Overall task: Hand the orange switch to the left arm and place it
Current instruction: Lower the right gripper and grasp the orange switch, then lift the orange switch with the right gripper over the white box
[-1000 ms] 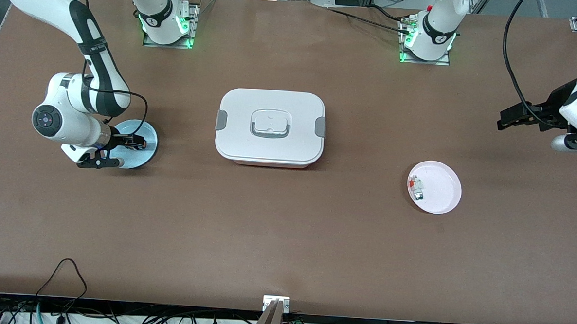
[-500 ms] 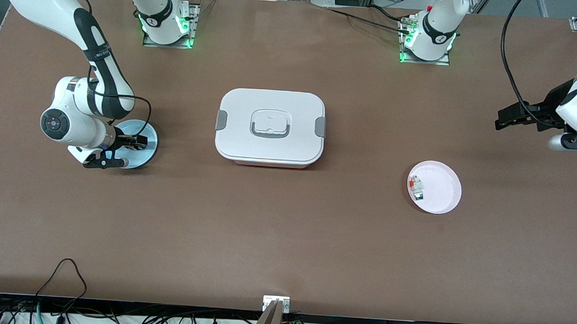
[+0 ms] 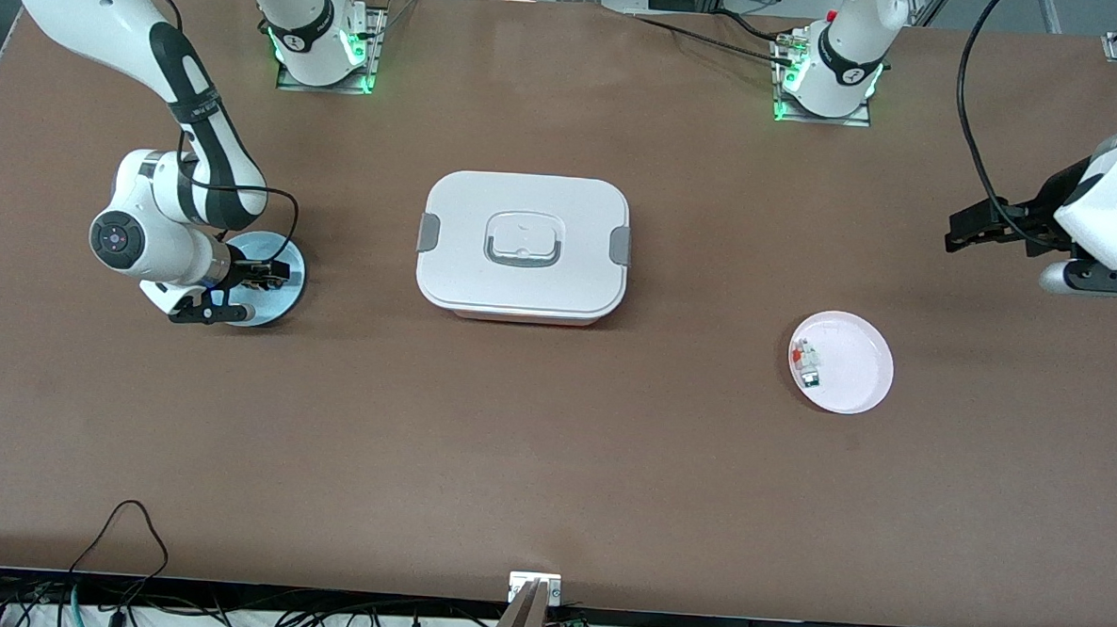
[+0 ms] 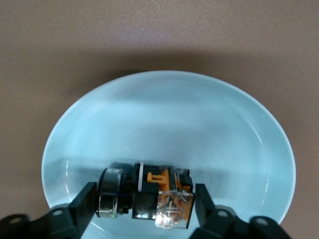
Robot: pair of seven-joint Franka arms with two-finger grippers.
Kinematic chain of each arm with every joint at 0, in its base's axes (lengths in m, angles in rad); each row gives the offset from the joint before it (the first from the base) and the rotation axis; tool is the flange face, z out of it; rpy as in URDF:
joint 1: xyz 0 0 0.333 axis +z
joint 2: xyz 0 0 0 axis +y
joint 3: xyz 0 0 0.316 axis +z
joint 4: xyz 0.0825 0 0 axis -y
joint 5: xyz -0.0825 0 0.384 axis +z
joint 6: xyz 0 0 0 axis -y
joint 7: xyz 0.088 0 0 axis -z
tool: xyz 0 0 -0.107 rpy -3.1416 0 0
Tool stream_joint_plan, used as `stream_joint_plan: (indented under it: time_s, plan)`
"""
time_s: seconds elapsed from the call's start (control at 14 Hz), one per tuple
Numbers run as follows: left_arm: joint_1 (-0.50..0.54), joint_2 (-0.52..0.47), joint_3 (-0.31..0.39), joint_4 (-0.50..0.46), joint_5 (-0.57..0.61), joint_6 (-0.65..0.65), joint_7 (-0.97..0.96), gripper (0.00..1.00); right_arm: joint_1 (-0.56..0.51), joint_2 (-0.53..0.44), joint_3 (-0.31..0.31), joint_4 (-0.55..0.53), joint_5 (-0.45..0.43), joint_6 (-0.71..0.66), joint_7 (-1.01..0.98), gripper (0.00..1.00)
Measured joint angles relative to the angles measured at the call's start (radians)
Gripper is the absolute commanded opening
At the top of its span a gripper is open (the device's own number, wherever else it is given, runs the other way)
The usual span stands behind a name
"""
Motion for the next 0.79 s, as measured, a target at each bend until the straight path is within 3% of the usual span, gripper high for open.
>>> stream_joint_plan:
  time_s: [0.21,0.5,0.79]
  plan:
    - [-0.001,0.001,0.000,0.003,0.000,0.001,0.000,1.00,0.000,-0.001,0.000,0.000,0.000,0.000,0.000,0.19]
    - [-0.001,0.001,-0.001,0.013,0.000,0.001,0.000,1.00,0.003,-0.012,0.003,0.039,0.000,-0.008,-0.081,0.15]
    - [-0.001,0.001,0.000,0.035,0.000,0.001,0.000,1.00,0.005,-0.050,0.027,0.187,0.002,-0.169,-0.272,0.14]
